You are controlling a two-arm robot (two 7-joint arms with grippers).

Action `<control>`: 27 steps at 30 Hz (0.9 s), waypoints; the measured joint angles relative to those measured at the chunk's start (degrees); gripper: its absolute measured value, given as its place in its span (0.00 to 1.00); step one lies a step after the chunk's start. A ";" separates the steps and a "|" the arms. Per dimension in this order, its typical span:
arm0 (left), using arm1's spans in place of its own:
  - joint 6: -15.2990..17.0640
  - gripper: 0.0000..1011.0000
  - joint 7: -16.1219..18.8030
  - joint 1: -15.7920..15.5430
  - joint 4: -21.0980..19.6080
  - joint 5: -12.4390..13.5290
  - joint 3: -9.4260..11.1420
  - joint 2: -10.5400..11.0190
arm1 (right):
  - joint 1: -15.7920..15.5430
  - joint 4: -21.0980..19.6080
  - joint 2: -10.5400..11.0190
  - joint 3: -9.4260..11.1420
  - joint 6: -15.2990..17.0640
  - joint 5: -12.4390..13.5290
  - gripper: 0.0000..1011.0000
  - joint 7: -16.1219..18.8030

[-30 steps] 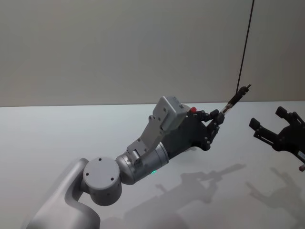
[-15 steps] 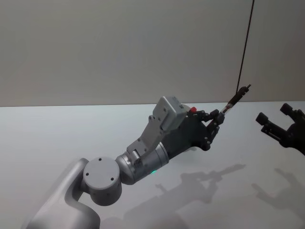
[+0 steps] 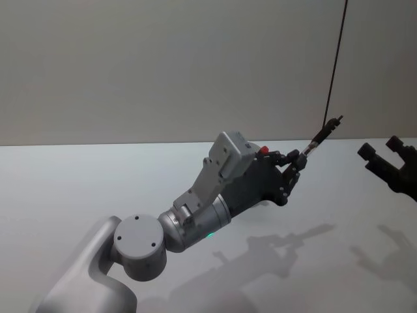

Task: Place the pen into the pen holder.

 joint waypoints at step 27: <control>0.00 0.14 0.00 0.00 0.00 0.01 0.00 0.00 | 6.61 7.33 -2.41 -3.15 7.11 0.96 0.99 5.26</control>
